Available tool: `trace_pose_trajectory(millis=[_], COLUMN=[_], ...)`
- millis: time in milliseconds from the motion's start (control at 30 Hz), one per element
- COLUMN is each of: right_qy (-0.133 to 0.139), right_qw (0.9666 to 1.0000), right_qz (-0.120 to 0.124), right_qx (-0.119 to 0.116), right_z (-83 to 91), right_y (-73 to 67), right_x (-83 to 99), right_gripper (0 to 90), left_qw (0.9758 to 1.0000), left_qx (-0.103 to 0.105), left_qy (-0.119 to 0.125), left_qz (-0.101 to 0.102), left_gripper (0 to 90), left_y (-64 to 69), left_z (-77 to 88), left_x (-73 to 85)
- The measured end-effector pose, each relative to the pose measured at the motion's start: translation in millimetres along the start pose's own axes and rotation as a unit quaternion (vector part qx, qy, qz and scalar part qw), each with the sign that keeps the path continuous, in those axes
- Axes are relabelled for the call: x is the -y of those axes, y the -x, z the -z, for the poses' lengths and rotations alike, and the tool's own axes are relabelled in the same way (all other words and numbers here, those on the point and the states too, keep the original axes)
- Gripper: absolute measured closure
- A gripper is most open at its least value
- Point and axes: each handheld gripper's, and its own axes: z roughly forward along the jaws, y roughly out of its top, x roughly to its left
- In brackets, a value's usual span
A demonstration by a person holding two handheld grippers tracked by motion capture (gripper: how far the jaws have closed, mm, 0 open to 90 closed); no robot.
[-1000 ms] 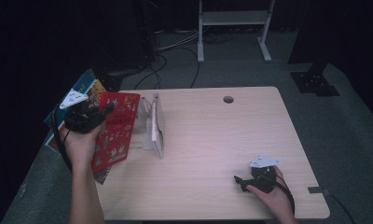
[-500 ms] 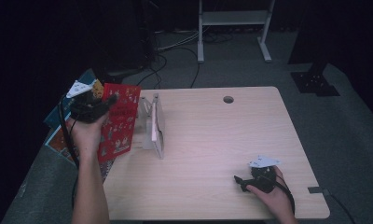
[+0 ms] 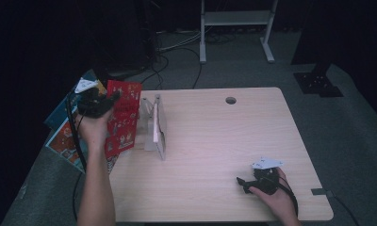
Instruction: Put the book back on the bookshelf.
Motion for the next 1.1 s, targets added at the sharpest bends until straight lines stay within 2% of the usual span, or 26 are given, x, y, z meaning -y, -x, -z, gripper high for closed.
trace_pose_trajectory(millis=[300, 500, 733, 933, 1100], right_qy=[-0.001, -0.001, -0.001, 0.000, -0.001], right_qw=[1.0000, 1.0000, 1.0000, 1.0000, 1.0000], right_qz=[-0.002, -0.002, -0.002, -0.002, -0.002], right_qx=[-0.001, -0.001, -0.001, 0.000, -0.001], right_z=[0.1, 0.2, 0.1, 0.0, 0.1], right_y=[-0.2, -0.3, -0.3, -0.4, -0.3], right_x=[0.0, 0.0, 0.0, 0.1, 0.0], right_gripper=[12.3, 12.3, 12.3, 12.3, 12.3], left_qw=[0.9999, 0.9999, 1.0000, 0.9999, 0.9999], left_qx=[-0.001, -0.003, 0.001, -0.006, -0.006], left_qy=[0.011, 0.015, 0.003, -0.006, -0.010], left_qz=[-0.002, 0.001, 0.008, -0.008, -0.009], left_gripper=[79.4, 79.4, 79.1, 78.5, 78.4], left_y=[0.0, 1.6, -3.2, 0.0, 2.7], left_z=[-14.8, -16.9, -12.4, -1.3, 7.1], left_x=[-3.8, -1.7, 5.3, 6.8, 10.1])
